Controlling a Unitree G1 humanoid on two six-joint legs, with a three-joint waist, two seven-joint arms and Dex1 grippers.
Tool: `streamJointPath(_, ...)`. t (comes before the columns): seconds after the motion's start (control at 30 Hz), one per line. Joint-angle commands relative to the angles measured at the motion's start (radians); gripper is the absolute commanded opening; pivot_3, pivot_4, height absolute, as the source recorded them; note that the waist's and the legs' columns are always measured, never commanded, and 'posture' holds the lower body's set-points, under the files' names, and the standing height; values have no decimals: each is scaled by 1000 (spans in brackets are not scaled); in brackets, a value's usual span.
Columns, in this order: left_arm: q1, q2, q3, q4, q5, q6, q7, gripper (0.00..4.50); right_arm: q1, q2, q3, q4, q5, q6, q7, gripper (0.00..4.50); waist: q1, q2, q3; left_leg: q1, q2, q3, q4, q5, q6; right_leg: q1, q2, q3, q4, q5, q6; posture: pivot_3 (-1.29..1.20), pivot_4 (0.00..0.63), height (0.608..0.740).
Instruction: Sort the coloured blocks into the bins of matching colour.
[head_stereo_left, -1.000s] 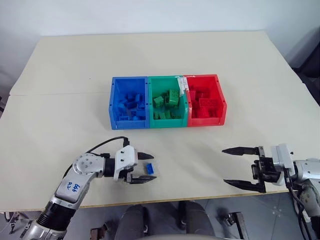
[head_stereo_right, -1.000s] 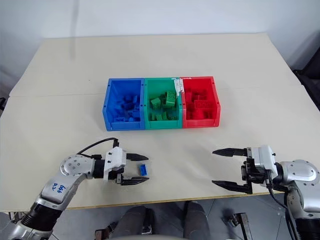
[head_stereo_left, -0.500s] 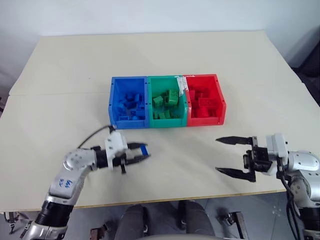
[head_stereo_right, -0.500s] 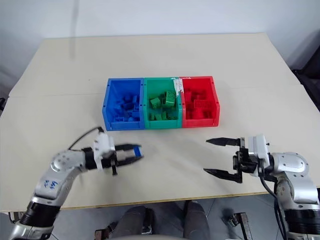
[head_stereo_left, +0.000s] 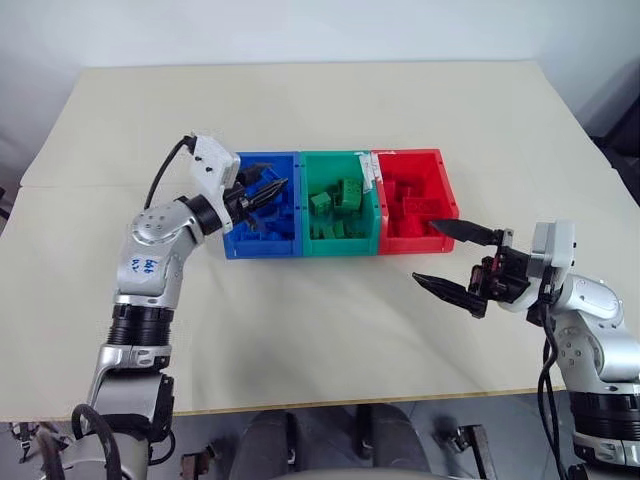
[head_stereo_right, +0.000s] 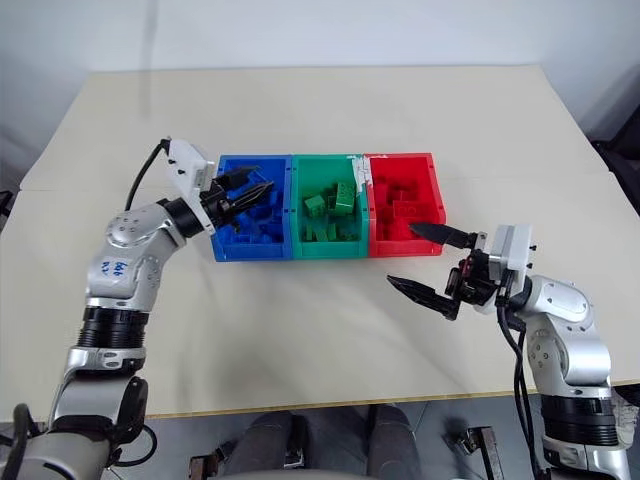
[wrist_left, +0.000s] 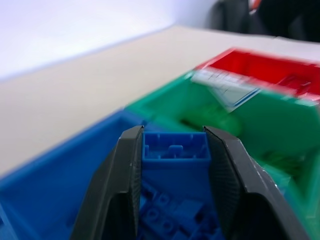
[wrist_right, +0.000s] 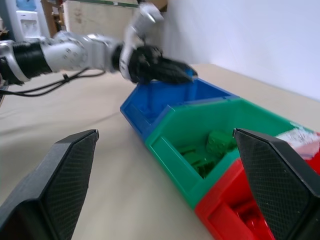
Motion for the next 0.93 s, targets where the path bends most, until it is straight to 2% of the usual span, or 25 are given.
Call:
streamJointPath(0.03, -13, 2, 18, -28, -8, -23, -4, 3012, -2, -27, -17, -20, 4, -7, 16, 4500, 1, 0, 0, 0, 0, 0, 0, 0, 0, 0, 0, 0, 0, 0, 0, 0, 150, 740)
streamJointPath(0.17, 52, 45, 48, -117, -32, -21, -39, 4271, 2, -47, -19, 16, -15, -31, 57, 4500, 1, 0, 0, 0, 0, 0, 1, 0, 0, 0, 0, 0, 0, 0, 0, 0, 150, 740)
streamJointPath(0.2, 77, 62, 69, -141, -48, -24, -54, 4472, -1, -48, -21, 24, -15, -34, 62, 4500, 1, 0, 0, 0, 0, 0, 1, 0, 0, 0, 0, 0, 0, 0, 0, 0, 150, 740)
streamJointPath(0.27, 127, 94, 104, -188, -77, -18, -81, 4472, -7, -51, -24, 40, -16, -40, 73, 4500, -2, 0, 0, 0, 1, 0, 1, 0, 0, 0, 0, 0, 0, 0, 0, 0, 150, 740)
streamJointPath(0.53, 518, 281, 288, -367, -141, -145, -289, 4472, -29, -80, -20, 180, -43, -99, 193, 4500, -22, 0, 0, 1, 2, -4, 0, 0, -1, 0, 0, 1, 0, 0, 0, 0, 150, 740)
streamJointPath(0.77, 779, 283, 375, -440, -121, -175, -273, 4472, -57, -77, -13, 288, -68, -140, 249, 4500, -20, 0, 0, 2, 4, -6, 0, -1, 0, 0, -4, 1, 1, 0, 0, 0, 150, 740)
streamJointPath(0.93, 799, 245, 385, -435, -97, -196, -186, 4472, -64, -71, -14, 339, -91, -174, 254, 4500, -18, 0, 0, 2, 6, -6, -1, -1, -1, 0, -4, 1, 1, 0, -1, 0, 150, 740)
